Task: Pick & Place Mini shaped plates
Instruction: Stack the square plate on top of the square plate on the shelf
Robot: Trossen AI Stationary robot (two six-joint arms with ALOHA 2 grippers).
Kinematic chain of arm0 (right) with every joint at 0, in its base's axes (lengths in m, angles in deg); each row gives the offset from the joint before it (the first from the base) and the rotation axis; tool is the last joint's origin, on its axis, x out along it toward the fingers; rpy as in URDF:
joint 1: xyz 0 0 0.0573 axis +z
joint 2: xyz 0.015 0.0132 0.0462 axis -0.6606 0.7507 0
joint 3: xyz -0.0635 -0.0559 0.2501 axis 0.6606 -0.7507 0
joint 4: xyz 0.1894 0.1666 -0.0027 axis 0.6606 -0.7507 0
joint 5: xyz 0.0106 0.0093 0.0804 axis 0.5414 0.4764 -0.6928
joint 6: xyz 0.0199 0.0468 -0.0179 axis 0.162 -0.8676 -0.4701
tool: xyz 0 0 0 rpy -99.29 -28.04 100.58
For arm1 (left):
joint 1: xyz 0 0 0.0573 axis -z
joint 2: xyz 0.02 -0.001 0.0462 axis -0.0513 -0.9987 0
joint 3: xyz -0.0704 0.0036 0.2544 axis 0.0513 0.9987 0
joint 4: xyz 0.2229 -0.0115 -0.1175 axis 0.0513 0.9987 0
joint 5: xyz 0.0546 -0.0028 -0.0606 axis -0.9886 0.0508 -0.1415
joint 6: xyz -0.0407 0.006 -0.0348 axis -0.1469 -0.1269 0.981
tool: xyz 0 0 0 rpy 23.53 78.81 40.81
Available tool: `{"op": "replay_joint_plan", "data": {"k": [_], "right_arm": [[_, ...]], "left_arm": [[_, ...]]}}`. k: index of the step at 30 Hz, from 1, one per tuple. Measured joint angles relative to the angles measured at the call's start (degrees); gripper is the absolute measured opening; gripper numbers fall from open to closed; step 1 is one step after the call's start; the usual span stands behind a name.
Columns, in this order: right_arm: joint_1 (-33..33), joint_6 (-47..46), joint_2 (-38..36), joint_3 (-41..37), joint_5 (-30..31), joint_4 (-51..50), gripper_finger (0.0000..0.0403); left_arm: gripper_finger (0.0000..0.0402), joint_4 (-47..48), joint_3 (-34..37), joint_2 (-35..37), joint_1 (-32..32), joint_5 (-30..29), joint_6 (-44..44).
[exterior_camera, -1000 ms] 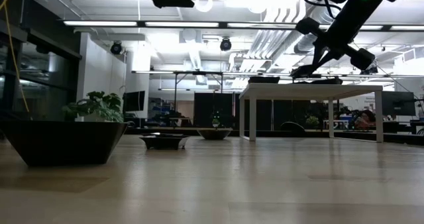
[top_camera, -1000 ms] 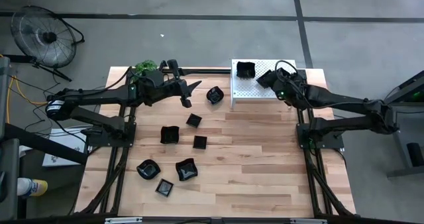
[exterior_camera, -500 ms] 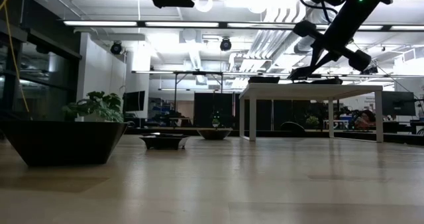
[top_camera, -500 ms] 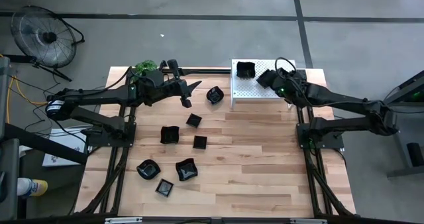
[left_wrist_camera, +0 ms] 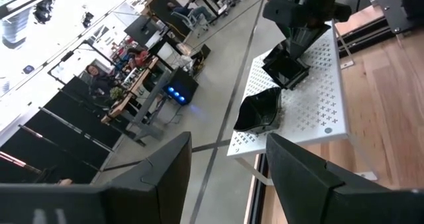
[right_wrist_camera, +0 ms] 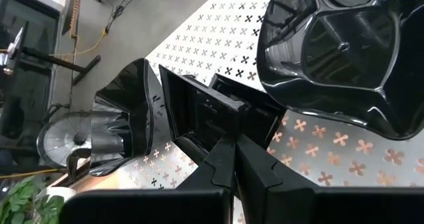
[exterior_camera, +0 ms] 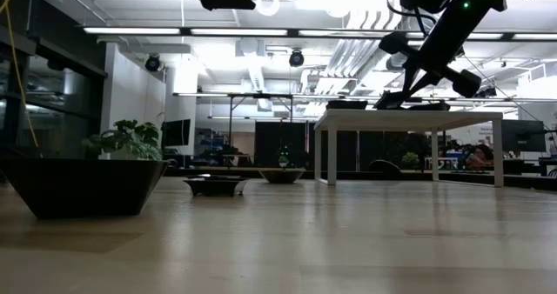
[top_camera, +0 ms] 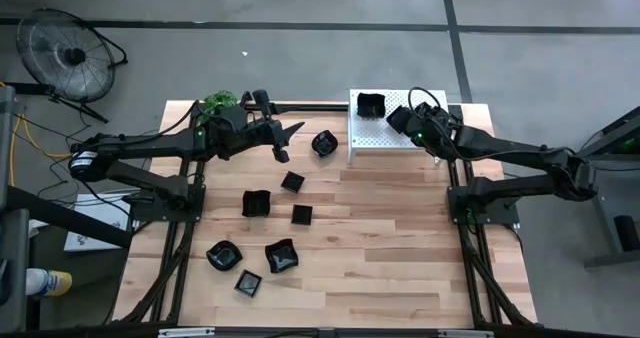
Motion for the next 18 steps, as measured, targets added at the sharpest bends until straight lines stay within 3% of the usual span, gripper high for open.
{"op": "replay_joint_plan", "data": {"k": [12, 18], "right_arm": [[0.01, 1.47, 0.02, 0.0, -0.37, -0.51, 0.0001], [0.01, 1.35, 0.02, 0.0, 0.46, -1.83, 0.0024]], "left_arm": [[0.0191, 0.0, 0.0, 0.0, 0.0, 0.39, 1.2], [0.0191, 0.01, 0.0, -0.02, 0.0, 0.41, 1.25]]}}
